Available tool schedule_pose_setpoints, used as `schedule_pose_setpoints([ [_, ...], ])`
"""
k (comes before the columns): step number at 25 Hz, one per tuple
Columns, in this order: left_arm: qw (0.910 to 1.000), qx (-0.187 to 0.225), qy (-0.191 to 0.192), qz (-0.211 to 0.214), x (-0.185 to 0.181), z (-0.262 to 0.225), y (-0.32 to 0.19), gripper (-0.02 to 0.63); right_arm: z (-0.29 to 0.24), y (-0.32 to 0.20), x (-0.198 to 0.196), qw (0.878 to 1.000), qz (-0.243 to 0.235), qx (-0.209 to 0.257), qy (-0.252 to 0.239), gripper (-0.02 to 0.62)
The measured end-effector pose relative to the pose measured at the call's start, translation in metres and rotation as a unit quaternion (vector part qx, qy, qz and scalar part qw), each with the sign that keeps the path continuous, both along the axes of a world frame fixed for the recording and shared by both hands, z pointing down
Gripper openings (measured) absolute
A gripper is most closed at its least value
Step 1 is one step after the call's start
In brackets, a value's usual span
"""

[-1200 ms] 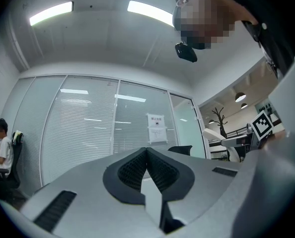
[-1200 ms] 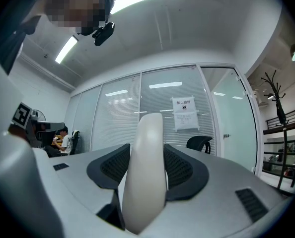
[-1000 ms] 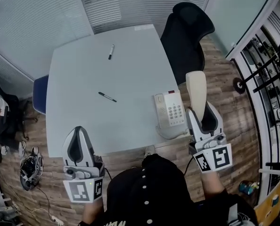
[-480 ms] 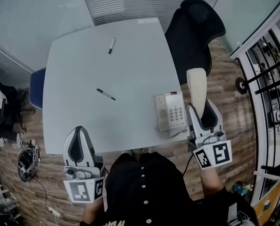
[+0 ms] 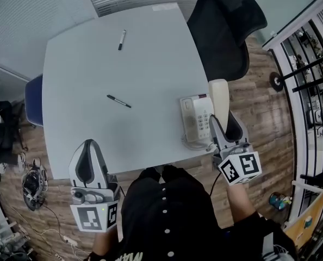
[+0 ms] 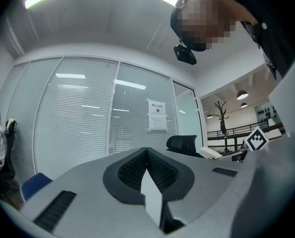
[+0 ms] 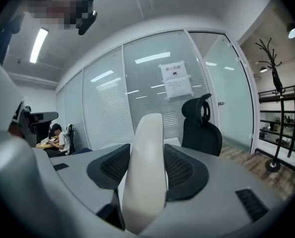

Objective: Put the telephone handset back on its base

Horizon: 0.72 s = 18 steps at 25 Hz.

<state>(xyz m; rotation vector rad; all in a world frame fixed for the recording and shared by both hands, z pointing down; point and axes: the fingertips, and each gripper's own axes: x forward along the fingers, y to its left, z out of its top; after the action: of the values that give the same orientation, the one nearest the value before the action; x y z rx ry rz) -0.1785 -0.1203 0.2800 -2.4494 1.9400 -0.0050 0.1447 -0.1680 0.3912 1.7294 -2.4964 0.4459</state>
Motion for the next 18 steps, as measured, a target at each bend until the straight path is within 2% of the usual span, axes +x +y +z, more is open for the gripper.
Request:
schedule_pose_setpoints([
  [18,0.9977,-0.067,0.002,0.009,-0.002,0.046,-0.002,0.014,0.149,0.005,-0.017,0.991,-0.013,-0.13,-0.013,0.233],
])
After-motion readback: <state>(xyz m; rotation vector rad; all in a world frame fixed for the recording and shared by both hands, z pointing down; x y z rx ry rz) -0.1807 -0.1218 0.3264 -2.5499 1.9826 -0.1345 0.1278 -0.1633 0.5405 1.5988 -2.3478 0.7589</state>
